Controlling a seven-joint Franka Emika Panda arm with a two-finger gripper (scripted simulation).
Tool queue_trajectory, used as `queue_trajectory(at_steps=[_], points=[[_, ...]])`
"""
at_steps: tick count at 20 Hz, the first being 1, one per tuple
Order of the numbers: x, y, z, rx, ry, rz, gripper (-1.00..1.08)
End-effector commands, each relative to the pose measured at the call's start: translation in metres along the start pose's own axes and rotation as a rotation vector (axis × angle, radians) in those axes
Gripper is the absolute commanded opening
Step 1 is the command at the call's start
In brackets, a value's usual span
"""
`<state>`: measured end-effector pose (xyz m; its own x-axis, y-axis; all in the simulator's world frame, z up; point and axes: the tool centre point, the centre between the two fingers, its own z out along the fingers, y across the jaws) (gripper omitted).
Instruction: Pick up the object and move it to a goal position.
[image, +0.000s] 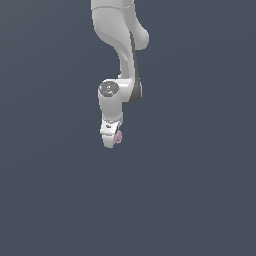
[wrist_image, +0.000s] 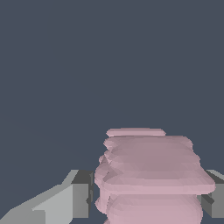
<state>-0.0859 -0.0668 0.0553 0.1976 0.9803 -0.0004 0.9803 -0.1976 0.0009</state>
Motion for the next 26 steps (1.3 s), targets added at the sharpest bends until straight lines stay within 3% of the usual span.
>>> queue_trajectory(at_steps=[1, 9, 26], points=[[0.003, 0.001, -0.01, -0.001, 0.0, -0.001, -1.0], [0.021, 0.003, -0.066, 0.0, 0.0, -0.002, -1.0], [0.076, 0.012, -0.24, 0.001, 0.002, -0.004, -1.0]])
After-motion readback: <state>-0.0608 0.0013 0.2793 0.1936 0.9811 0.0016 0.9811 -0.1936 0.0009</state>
